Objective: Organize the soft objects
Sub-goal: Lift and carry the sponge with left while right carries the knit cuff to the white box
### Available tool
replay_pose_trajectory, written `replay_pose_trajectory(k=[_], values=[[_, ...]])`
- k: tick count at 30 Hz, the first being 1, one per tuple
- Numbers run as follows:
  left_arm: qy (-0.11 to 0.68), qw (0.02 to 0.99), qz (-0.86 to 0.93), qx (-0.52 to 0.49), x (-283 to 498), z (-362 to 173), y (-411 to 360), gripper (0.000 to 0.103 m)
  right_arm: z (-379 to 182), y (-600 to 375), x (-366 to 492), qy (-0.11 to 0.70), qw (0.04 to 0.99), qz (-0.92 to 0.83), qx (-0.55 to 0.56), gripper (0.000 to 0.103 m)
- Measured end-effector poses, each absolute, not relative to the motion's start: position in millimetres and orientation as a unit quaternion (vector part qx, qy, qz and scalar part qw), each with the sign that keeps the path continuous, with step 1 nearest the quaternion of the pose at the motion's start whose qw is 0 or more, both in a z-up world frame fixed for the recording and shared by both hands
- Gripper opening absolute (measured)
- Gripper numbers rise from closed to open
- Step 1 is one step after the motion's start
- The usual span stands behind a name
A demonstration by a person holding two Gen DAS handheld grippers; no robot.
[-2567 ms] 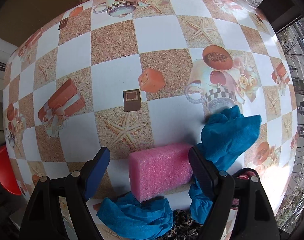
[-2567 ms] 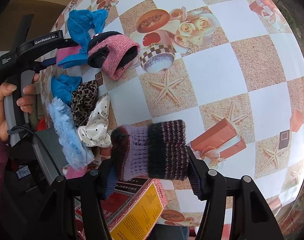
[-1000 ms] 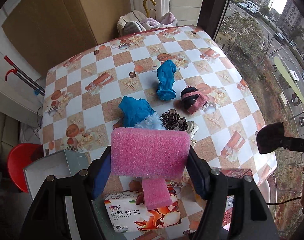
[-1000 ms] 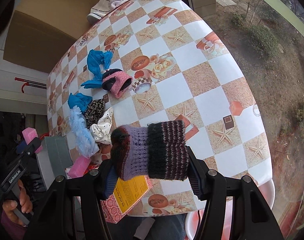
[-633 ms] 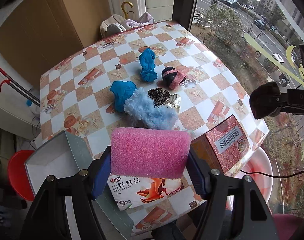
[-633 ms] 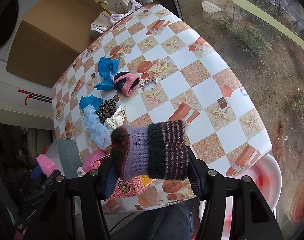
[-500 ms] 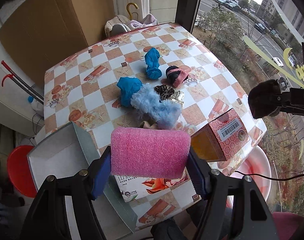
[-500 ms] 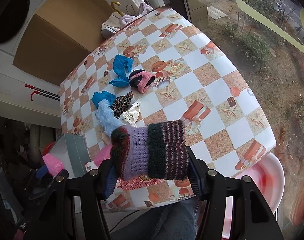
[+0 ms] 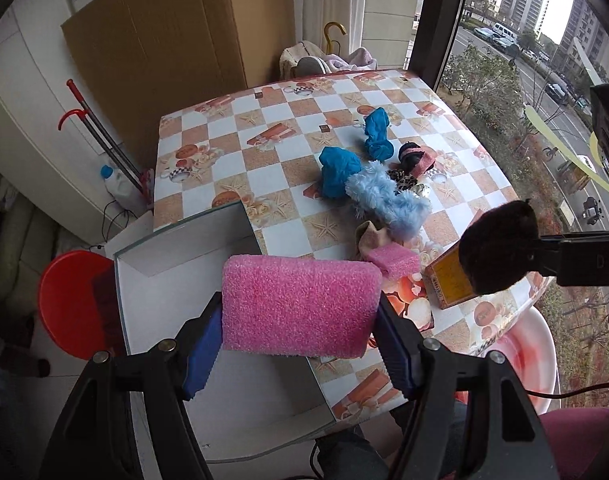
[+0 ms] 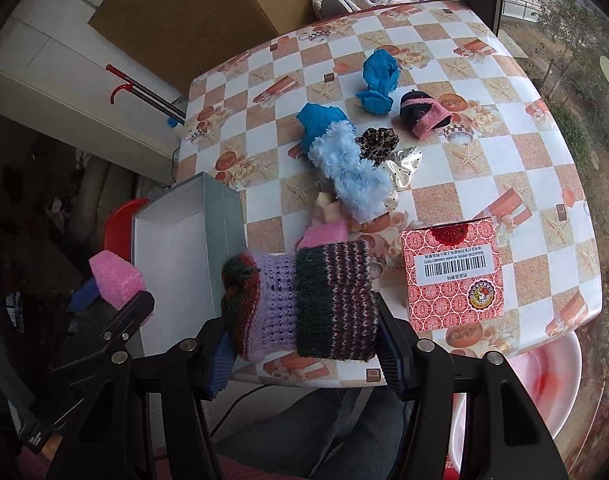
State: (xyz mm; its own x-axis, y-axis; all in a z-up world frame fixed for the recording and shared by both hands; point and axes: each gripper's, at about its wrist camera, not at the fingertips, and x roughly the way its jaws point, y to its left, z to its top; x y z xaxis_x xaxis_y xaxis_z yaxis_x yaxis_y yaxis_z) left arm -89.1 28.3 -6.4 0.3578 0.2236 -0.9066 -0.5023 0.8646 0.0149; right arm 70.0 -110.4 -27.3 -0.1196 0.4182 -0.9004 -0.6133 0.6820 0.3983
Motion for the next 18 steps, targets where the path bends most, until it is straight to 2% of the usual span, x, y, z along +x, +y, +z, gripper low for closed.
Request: replay_pose_trajectory(k=[10, 18], values=[[0.506, 0.797, 0.281, -0.174, -132.8, -9.9, 48.5, 0.073, -7.3, -47.5, 38.4, 0.603, 0.637, 0.455, -0.154, 0.061], [0.503, 0.787, 0.302, -0.193, -149.9, -14.6, 52.4, 0.073, -13.3, -24.5, 11.8, 0.598, 0.607, 0.485, -0.198, 0.061]])
